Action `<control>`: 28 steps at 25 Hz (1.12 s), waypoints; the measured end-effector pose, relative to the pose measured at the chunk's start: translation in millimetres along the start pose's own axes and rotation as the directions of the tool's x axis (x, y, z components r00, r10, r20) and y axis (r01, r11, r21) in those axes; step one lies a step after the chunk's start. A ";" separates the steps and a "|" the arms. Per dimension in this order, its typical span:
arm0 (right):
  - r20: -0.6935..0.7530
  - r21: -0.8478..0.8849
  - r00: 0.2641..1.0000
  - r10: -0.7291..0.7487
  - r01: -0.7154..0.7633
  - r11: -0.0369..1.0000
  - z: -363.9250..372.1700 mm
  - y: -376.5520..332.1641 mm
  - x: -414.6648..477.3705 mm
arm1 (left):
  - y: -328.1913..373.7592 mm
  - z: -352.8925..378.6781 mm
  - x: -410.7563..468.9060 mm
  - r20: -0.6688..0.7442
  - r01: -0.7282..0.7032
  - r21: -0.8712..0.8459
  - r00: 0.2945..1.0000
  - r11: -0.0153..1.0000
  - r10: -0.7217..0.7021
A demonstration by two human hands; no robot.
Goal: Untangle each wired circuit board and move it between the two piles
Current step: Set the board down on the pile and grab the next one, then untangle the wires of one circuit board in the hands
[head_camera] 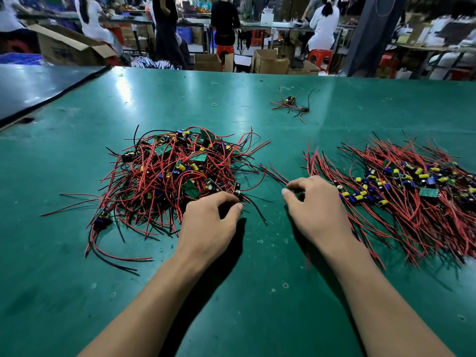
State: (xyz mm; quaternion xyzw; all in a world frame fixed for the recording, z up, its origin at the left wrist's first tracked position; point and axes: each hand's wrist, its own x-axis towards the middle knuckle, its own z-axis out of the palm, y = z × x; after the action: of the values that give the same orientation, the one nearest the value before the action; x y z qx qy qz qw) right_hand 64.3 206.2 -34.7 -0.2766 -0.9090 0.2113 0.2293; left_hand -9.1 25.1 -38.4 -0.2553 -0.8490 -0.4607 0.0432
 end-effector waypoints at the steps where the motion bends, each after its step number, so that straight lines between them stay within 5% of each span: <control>1: -0.007 0.001 1.000 -0.007 0.007 1.000 0.0 -0.3 0.5 | -0.3 -0.6 0.0 0.009 0.010 -0.030 1.000 1.000 -0.009; 6: -0.042 0.347 0.999 -0.029 0.042 0.937 3.5 -13.0 -2.4 | 6.1 -3.4 -1.3 0.006 0.040 -0.278 0.999 0.960 -0.040; 9: 0.374 0.705 0.920 0.116 -0.364 0.608 5.4 -30.2 -4.6 | 12.6 -7.2 -3.8 0.090 0.034 -0.428 0.996 0.903 0.005; 12: 0.651 0.707 0.759 0.023 -0.616 0.348 0.3 -36.7 -6.4 | 20.6 -7.4 -9.3 0.247 0.133 -0.595 0.969 0.792 0.023; 15: 0.604 0.783 0.792 -0.089 -0.569 0.252 -9.7 -30.1 -4.0 | 27.5 -8.4 -9.4 0.394 0.331 -0.684 0.917 0.650 -0.053; 17: 0.571 0.820 0.808 -0.145 -0.551 0.158 -15.8 -29.1 -3.7 | 26.6 -11.6 -6.0 0.564 0.523 -0.700 0.823 0.486 -0.074; 20: 0.544 0.832 0.816 -0.194 -0.555 -0.004 -17.3 -29.8 -4.1 | 24.2 -17.0 -5.4 0.730 0.676 -0.661 0.679 0.325 0.073; 25: 0.545 0.835 0.815 -0.198 -0.549 0.043 -15.3 -28.6 -5.6 | 20.7 -18.2 -3.7 0.794 0.714 -0.586 0.599 0.383 0.098; 28: 0.573 0.819 0.774 -0.268 -0.536 0.204 -12.3 -28.2 -8.1 | 21.8 -11.4 -3.7 0.734 0.619 -0.590 0.679 0.519 0.025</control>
State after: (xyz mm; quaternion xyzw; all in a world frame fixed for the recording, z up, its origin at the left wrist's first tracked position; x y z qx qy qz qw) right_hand 65.4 183.1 -12.8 -0.0704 -0.5575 0.8269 0.0213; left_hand 2.6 24.2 -16.4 -0.2279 -0.5300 -0.6692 -0.4684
